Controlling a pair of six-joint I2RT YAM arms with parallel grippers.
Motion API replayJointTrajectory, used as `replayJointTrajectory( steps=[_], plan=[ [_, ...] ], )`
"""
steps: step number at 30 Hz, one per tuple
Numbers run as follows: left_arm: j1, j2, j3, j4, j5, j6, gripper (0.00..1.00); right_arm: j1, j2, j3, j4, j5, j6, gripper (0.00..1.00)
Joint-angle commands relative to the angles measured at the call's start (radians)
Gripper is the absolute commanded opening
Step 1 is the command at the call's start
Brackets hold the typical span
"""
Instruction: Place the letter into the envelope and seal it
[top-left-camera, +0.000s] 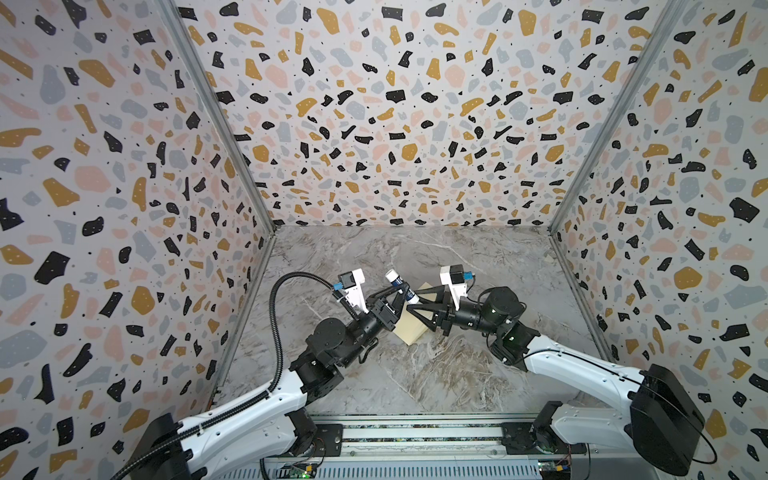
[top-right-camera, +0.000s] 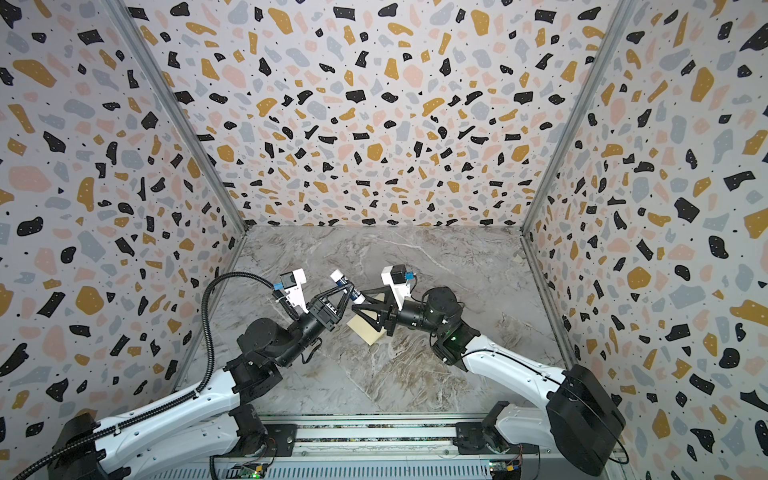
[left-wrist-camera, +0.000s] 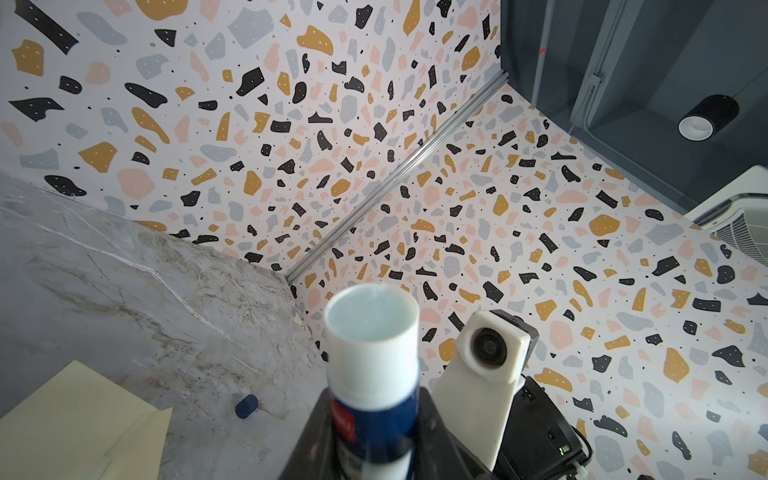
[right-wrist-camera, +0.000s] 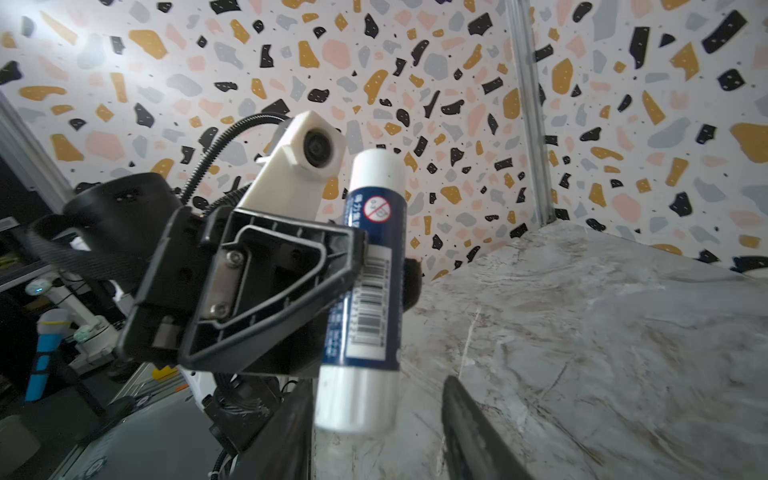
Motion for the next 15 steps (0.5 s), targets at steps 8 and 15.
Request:
replayJointTrajectory(
  steps=[8, 15],
  plan=[
    [-0.003, 0.002, 0.021, 0.028, -0.013, 0.005, 0.00, 0.261, -0.151, -0.102, 0.109, 0.729, -0.651, 0.66],
    [-0.003, 0.007, 0.027, 0.025, -0.016, 0.003, 0.00, 0.360, -0.091, -0.122, 0.265, 0.894, -0.858, 0.63]
  ],
)
